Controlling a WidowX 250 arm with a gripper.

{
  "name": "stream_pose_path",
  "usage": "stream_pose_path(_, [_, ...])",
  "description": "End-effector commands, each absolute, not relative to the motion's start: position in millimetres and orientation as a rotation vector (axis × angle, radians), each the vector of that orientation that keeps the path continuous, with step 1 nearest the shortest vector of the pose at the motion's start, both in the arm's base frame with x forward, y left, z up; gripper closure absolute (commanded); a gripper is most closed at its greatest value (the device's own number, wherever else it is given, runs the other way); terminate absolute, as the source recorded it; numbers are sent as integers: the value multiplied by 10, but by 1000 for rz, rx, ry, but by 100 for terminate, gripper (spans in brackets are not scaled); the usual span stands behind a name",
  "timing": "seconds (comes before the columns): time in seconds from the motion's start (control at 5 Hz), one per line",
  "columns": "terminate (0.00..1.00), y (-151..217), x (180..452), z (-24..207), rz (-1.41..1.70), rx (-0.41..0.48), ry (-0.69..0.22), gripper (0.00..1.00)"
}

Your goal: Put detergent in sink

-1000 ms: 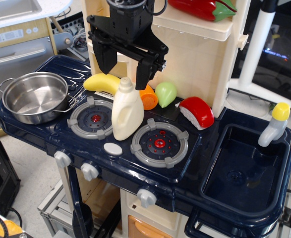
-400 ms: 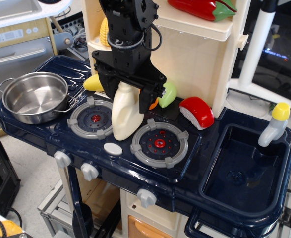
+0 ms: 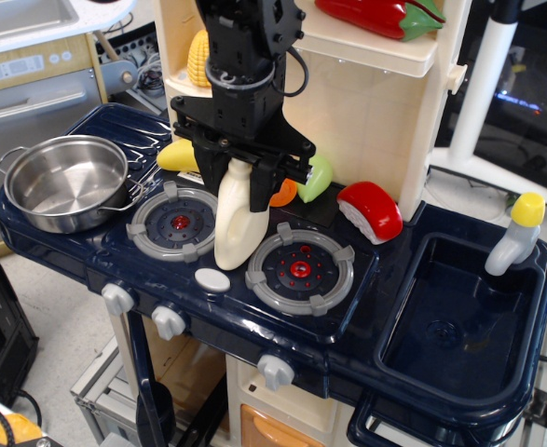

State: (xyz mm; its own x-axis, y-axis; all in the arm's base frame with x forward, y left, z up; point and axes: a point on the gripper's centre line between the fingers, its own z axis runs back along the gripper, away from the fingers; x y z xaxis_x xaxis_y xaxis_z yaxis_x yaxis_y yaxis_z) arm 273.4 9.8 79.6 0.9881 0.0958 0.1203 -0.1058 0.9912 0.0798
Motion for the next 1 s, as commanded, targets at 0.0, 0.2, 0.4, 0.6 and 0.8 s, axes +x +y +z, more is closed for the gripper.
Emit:
stream_pose_path(0.0, [0, -473, 2858, 1235, 190, 75, -101, 100])
stream_pose_path(0.2, [0, -766, 2865, 1210, 283, 28, -120, 100])
stream_pose_path(0.4, [0, -992, 2936, 1026, 368, -25, -184, 100])
stream_pose_path(0.6, [0, -1175, 2999, 963, 398, -38, -207, 100])
stream_pose_path(0.8, [0, -1275, 3013, 900, 386, -41, -203, 100])
